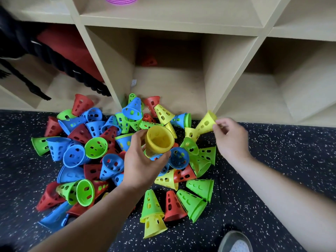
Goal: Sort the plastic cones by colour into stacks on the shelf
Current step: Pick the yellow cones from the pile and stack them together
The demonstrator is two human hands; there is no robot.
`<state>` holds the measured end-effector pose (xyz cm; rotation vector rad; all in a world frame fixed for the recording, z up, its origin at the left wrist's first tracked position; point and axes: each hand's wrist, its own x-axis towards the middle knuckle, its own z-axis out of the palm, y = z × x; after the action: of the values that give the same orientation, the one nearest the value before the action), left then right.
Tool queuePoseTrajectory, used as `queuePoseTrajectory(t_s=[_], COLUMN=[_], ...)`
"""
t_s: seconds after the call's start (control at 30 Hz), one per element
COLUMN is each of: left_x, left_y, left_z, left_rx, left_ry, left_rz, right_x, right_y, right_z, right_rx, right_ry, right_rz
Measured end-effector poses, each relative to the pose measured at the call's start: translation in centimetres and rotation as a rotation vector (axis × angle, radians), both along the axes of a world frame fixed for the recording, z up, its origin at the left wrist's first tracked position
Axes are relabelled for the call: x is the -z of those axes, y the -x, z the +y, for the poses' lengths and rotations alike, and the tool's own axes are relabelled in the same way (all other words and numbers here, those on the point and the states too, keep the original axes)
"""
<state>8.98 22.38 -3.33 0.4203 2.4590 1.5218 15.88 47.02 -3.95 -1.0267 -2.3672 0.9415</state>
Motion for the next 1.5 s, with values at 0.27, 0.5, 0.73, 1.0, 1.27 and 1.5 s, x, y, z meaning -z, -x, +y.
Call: queuePoseTrajectory(t_s=[0.27, 0.5, 0.73, 1.0, 1.27, 1.5], left_x=[-0.4, -0.5, -0.3, 0.3, 0.1, -0.8], left_y=[-0.2, 0.1, 0.6, 1.4, 1.3, 0.7], left_z=[1.1, 0.3, -0.1, 0.0, 0.1, 0.0], left_rx=[-0.026, -0.042, -0.045, -0.04, -0.045, -0.06], left_ry=[-0.06, -0.038, -0.014, -0.03, -0.04, -0.094], left_rz=[0.009, 0.014, -0.014, -0.022, -0.037, -0.015], right_x=[-8.2, -2.8, 3.7, 0.8, -6.2, -7.7], right_y=[-0.5, 1.0, 3.7, 2.4, 0.4, 1.1], right_z=[-8.1, -4.1, 0.8, -0.8, -4.8, -8.6], right_rx=[-0.574, -0.311, -0.369, -0.227, -0.159, -0.641], right_ry=[0.032, 0.098, 0.051, -0.03, 0.129, 0.098], right_rz=[0.331, 0.143, -0.48, -0.159, 0.274, 0.31])
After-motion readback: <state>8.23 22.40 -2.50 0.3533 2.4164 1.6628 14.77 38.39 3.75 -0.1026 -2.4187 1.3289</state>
